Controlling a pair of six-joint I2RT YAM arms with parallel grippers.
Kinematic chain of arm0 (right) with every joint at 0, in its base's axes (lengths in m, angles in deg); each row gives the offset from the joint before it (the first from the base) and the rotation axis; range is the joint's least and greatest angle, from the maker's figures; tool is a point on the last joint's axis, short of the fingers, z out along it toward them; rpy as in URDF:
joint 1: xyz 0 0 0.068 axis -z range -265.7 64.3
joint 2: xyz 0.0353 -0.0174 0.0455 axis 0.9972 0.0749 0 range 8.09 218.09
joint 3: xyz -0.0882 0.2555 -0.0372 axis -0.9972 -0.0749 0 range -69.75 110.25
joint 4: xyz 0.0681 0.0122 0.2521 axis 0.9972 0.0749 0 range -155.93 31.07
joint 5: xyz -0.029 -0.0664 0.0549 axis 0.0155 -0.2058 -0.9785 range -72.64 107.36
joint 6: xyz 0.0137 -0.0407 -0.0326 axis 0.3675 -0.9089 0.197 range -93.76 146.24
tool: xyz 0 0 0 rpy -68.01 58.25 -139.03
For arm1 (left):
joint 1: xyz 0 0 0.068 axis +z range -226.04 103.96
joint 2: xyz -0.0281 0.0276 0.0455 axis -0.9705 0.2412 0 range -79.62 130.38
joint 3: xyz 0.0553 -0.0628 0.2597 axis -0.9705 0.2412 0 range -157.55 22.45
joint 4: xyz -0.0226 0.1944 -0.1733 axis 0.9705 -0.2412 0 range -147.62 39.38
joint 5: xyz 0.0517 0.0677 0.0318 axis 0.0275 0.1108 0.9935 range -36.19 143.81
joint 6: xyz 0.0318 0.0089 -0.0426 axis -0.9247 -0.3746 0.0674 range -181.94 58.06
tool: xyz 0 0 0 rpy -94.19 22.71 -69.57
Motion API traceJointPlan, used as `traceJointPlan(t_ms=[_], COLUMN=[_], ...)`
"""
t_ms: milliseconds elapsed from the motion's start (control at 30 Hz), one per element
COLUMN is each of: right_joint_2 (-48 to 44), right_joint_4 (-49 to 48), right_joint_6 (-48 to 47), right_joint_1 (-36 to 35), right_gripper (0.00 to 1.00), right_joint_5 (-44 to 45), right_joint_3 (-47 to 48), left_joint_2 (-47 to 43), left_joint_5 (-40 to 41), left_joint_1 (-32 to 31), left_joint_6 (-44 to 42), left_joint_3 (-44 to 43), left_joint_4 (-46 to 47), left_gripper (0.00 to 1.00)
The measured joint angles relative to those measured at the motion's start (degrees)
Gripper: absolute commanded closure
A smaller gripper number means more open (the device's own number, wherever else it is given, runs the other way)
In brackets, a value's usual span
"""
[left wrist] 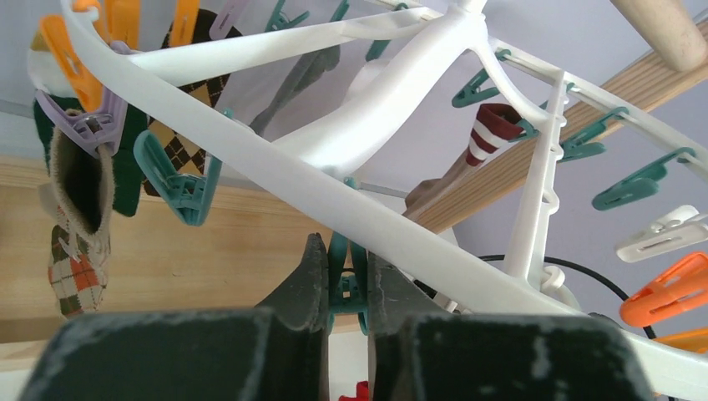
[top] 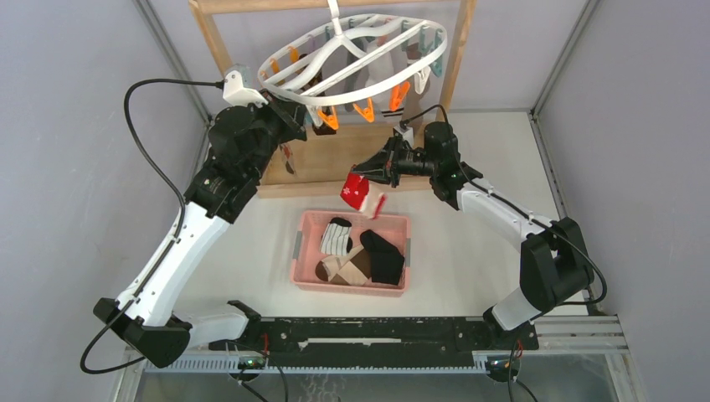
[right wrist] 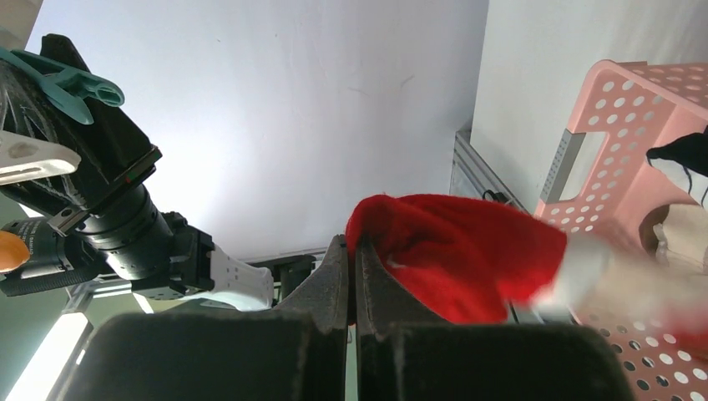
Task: Remove the socks clipped to the hanger
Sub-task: Remove the sock from the hanger, then place the sock in the bin.
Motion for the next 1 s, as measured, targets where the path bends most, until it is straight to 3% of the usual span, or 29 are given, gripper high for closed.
traceJointPlan(t_ms=[300,667,1000], right_joint_2=[-0.9,-10.8,-11.3], right_joint_4=[3.2,29.0,42.9], right_joint_6=[-3.0,-26.2,-38.6], right_joint_1=[0.0,-1.0,-5.3], right_gripper=[1.00,1.00,1.00], right_joint_5=[-0.9,0.2,5.1], right_joint_3=[-0.1,-0.4,-0.4], left_joint_2=[0.0,-0.9,-1.9], left_joint_5=[0.0,0.8,3.8], left_joint_1=[0.0,0.0,0.0], left_joint_6=[0.0,-3.2,-6.2], left_joint_3=[0.0,-1.2,-6.2], left_joint_4=[-0.2,-4.8,-12.0], left_gripper=[0.99,0.95,0.95])
